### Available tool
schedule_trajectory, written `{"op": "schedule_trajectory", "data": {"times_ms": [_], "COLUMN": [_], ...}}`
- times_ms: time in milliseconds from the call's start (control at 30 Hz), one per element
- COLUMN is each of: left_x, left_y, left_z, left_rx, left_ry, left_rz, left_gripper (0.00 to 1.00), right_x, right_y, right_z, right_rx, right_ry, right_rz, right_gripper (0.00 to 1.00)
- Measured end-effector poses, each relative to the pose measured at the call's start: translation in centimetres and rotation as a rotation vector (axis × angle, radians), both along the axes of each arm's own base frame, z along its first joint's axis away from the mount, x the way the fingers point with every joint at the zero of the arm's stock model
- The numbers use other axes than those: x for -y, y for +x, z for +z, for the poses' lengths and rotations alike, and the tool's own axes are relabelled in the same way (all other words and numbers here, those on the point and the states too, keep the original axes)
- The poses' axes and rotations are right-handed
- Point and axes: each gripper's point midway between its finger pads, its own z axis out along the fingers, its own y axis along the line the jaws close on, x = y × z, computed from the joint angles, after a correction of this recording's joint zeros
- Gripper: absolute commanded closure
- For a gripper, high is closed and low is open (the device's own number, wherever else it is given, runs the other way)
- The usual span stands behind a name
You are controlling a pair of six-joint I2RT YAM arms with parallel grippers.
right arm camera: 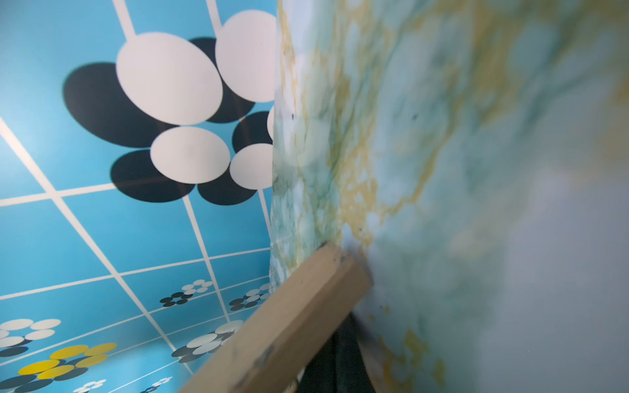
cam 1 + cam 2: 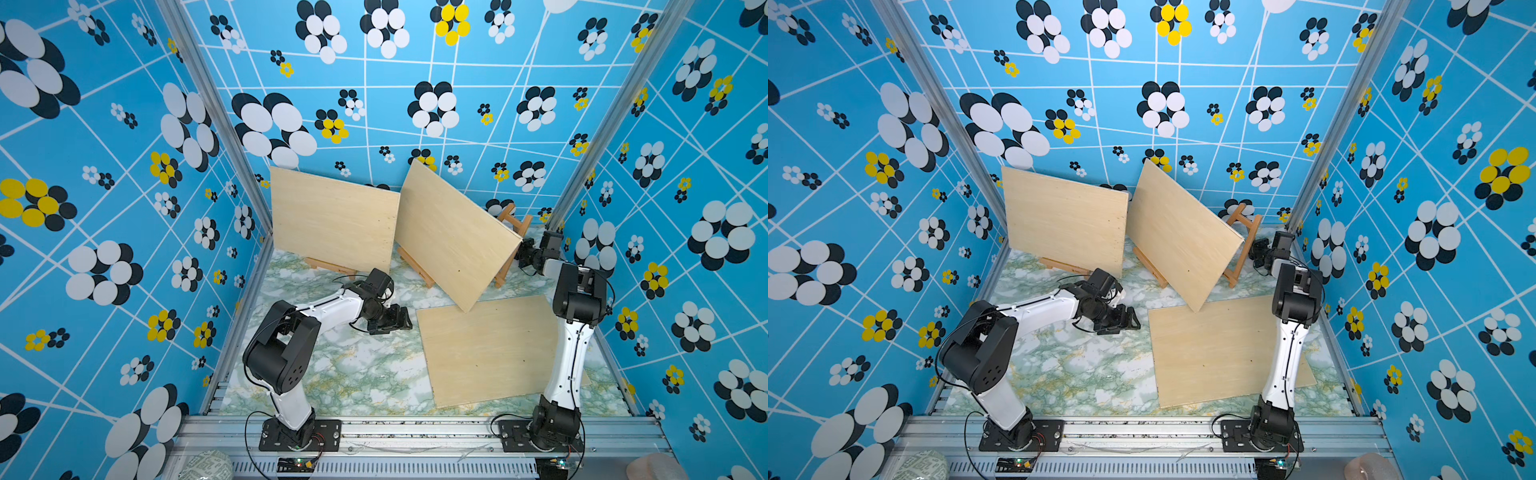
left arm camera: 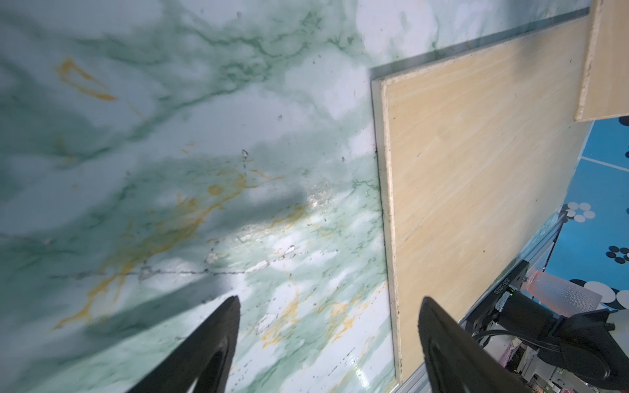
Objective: Assemble the easel
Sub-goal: Adjust the easel at the center of the board.
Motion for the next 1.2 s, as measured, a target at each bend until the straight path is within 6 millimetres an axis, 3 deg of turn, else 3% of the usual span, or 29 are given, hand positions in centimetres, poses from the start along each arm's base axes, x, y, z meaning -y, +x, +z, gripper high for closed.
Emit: {"op": "schedule_trajectory", "data": {"times_ms": [167,367,533,700,867,967,1200], "left_x": [0.1,0.3,0.5,0.4,0.5,0.6,1.4], "left_y": [0.1,0.5,0.5,0.1,-0.4,-0.7,-0.6], "left_z": [0.1,0.4,1.5,2.3,2.3,2.1,2.4], "left_rx": [0.003,0.022,0.064,0.092,0.104,0.099,0.119], "left_ry": [-0.002,-0.016,-0.048,-0.074,-0.097,-0.101,-0.122], "left_rz": [0.000,-0.001,-0.003,-0.003,-0.002,-0.003,-0.013], "left_gripper": [0.16,0.15,0.15,0.15,0.15,0.15,0.15], "right_x": [-0.1,-1.3,-1.5,-2.5,-3.5,-4.4,-6.9], "right_y": [-1.8,-9.2,-14.0,-18.4,-22.3,-23.7,-23.6], "right_z": [0.7,2.4,5.0,4.3,4.5,5.3,5.9], "right_rx": [-0.013,-0.130,-0.157,-0.230,-0.268,-0.261,-0.234], "right_ry": [-0.022,-0.111,-0.199,-0.245,-0.300,-0.335,-0.374], "right_rz": [0.021,0.041,0.057,0.112,0.176,0.216,0.289], "right_gripper": [0.71,0.52,0.48,0.44,0.24,0.24,0.23]}}
